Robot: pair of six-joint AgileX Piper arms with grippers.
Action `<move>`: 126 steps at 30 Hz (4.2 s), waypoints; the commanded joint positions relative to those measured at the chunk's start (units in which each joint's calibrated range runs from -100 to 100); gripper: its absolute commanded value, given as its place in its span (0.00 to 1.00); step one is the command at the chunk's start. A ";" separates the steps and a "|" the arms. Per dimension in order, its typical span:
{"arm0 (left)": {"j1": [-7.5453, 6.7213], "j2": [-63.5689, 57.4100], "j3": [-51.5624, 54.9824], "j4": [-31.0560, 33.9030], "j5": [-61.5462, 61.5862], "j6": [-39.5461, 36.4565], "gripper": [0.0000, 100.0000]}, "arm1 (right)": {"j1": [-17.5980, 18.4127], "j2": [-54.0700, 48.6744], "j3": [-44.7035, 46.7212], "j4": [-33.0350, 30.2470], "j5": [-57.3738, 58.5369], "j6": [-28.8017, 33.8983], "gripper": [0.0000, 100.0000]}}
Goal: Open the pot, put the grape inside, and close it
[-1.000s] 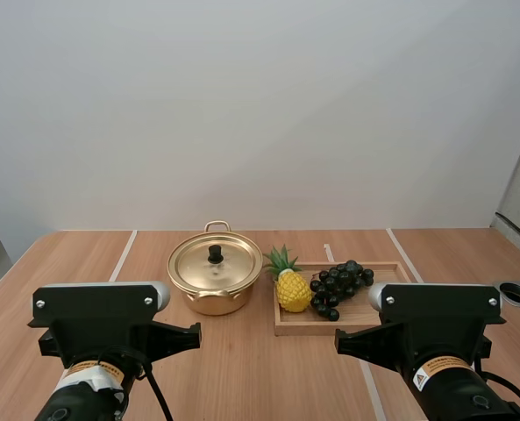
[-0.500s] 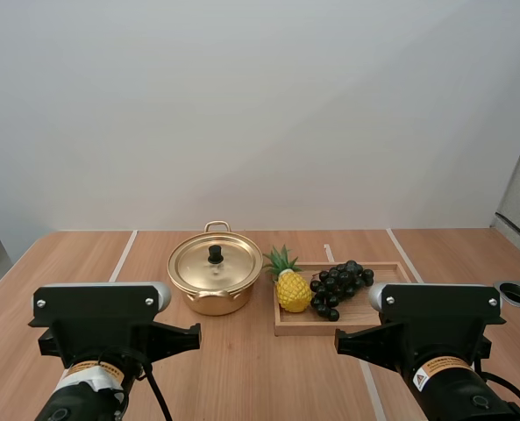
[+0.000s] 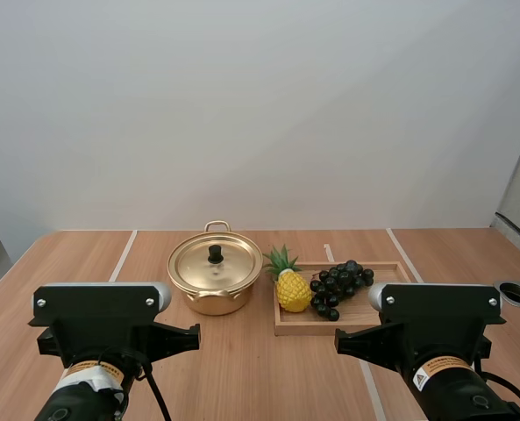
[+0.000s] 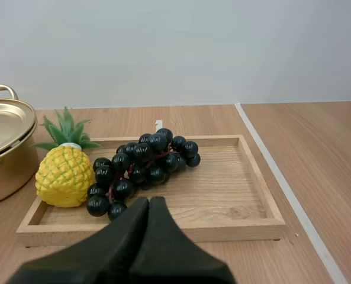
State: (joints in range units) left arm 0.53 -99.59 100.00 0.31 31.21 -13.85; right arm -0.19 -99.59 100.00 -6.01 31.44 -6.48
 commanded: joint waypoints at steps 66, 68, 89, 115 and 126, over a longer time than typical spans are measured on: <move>0.09 -0.41 -30.46 1.28 -1.62 0.81 0.00 | -0.17 -0.41 -26.14 -3.53 -12.78 -0.25 0.00; 0.09 -0.41 -34.63 1.28 -0.92 0.81 0.00 | -0.17 -0.41 -30.34 -3.84 -12.37 -0.25 0.00; 0.09 19.85 -59.25 1.28 -0.17 3.30 0.00 | -0.17 19.27 -56.67 -4.14 -10.50 -0.62 0.00; 0.09 49.22 -76.42 1.28 -1.32 3.51 0.40 | -0.17 46.80 -76.99 -4.14 -3.32 4.15 0.41; 0.09 49.31 -76.42 1.28 6.35 10.03 1.00 | -0.17 46.80 -76.99 -4.27 -1.72 5.05 1.00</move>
State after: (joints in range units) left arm 0.53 -50.38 24.17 1.36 35.56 -6.25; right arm -0.19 -52.28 23.55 -9.91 30.30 -1.66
